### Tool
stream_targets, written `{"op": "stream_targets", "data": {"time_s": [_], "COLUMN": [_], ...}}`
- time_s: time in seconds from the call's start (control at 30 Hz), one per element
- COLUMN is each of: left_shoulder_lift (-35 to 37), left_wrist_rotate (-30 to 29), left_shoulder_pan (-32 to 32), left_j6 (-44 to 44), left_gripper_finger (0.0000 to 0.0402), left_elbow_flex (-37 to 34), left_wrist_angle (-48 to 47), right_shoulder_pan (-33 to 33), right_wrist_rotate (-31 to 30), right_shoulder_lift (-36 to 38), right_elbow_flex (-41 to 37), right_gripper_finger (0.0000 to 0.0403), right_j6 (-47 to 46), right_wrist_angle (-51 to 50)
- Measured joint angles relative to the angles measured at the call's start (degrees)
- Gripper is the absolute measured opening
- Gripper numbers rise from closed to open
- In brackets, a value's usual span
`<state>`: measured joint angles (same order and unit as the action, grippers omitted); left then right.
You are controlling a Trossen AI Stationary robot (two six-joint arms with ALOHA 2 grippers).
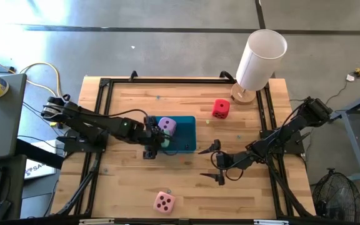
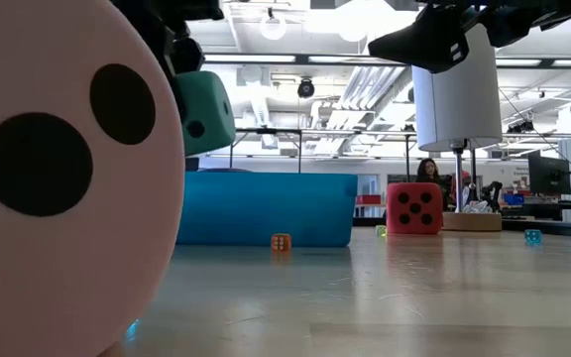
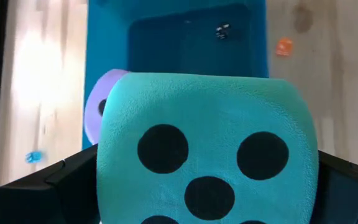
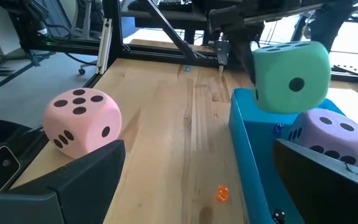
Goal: Pick & Place Dice
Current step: Put the large light green dice into the blue bin
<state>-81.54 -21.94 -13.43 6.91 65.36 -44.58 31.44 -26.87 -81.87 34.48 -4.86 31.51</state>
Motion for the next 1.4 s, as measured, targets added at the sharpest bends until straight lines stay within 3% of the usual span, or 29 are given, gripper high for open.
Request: {"op": "stream_targets", "data": {"time_s": [0.37,0.63,0.97,1.4], "left_shoulder_lift": [0.0,0.0,0.0,0.0], "left_wrist_rotate": [-2.4,1.68,1.84,-0.78], "left_shoulder_pan": [-0.22,-0.24,-0.13,-1.18], "left_j6": [2.46,1.71,2.98,4.96], "left_gripper_finger": [0.04,0.04,0.04,0.04], "left_elbow_flex": [0.02,0.01,0.02,0.02], "left_wrist_angle": [0.05,0.06,0.03,0.03], "right_shoulder_pan": [0.0,0.0,0.0,-0.11], "right_wrist_rotate": [0.0,0.0,0.0,-0.02], "right_shoulder_lift": [0.0,0.0,0.0,0.0], "right_elbow_flex": [0.0,0.0,0.0,0.0], "right_gripper_finger": [0.0398,0.0398,0.0398,0.0398], "right_j6": [0.04,0.09,0.11,0.11], "right_wrist_angle": [-0.13,-0.11,-0.09,-0.09]}}
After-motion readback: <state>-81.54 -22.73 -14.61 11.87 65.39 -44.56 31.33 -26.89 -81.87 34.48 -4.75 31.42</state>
